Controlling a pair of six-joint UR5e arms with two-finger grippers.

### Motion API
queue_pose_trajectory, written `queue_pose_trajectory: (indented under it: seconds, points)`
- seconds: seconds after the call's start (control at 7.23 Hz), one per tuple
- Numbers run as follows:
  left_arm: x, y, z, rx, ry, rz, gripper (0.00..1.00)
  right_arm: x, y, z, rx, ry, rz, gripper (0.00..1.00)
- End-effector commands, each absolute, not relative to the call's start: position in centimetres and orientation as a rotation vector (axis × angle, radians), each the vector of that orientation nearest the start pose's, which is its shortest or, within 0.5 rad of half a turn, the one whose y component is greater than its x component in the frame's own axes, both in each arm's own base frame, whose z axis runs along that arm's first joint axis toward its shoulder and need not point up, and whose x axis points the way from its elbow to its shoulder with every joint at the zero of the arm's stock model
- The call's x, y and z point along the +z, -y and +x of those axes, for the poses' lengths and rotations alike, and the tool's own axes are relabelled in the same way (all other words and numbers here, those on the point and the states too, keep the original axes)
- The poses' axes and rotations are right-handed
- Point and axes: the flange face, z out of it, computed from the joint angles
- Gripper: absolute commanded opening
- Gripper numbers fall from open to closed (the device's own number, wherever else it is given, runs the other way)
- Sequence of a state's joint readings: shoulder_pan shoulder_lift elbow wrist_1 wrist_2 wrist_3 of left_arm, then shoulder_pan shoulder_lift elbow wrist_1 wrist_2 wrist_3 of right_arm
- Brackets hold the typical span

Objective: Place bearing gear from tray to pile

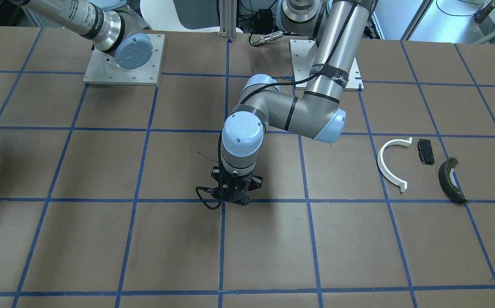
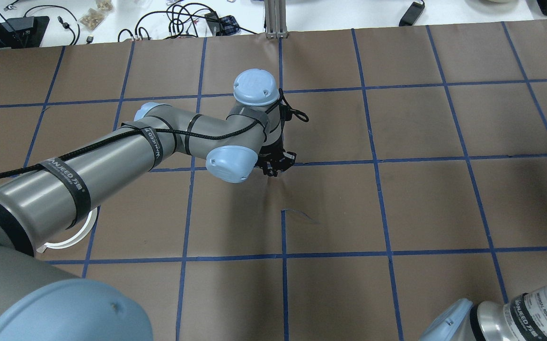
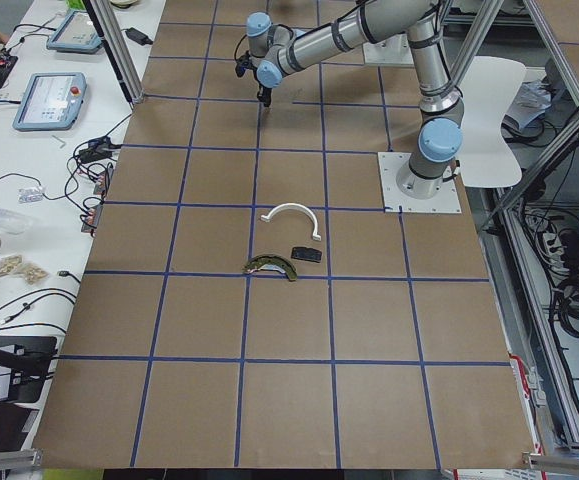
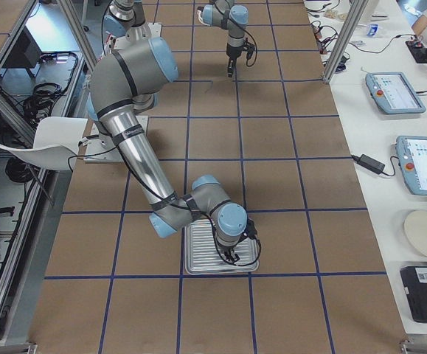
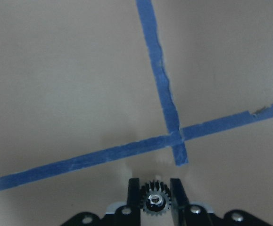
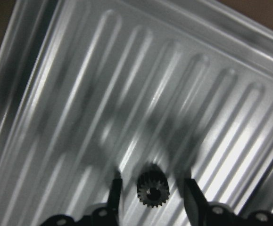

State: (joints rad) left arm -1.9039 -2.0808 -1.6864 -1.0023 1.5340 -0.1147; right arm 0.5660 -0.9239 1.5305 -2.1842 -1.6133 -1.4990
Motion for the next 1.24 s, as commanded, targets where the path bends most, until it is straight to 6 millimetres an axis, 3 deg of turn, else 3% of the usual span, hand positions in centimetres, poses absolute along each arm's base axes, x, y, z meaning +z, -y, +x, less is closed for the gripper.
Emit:
queue_pose_trajectory:
  seconds: [0.0,0.14,0.28,0.41,0.69,0.83,0.97,1.11]
  points:
    - [25.8,58.2,-26.1,0.184,-3.131,0.168,0.00,17.9,47.3,-50.3,0.057,-3.064,-0.765,0.11]
    - [29.5,60.7,-20.6,0.222,-3.119,0.135,0.00,18.3,47.3,-50.4,0.057,-3.073,-0.755,0.06]
    - [31.8,62.1,-15.4,0.218,-3.061,0.121,0.00,20.9,47.6,-50.1,0.045,-3.112,-0.718,0.04]
    - [32.5,62.6,-10.2,0.240,-3.004,0.167,0.00,25.7,48.6,-47.0,0.043,-3.128,-0.610,0.04]
    - [33.7,62.3,1.9,0.289,-3.023,0.053,0.00,33.8,53.7,-33.9,0.086,-3.130,-0.490,0.05]
    - [32.9,61.3,9.0,0.321,-3.054,0.081,0.00,36.1,55.5,-26.4,0.142,-3.118,-0.343,0.05]
    - [31.4,59.7,13.0,0.367,-3.074,0.071,0.00,38.4,57.2,-17.8,0.153,-3.126,-0.362,0.05]
    - [29.8,58.6,15.5,0.361,-3.081,0.063,0.00,39.7,58.2,-8.8,0.161,-3.130,-0.293,0.05]
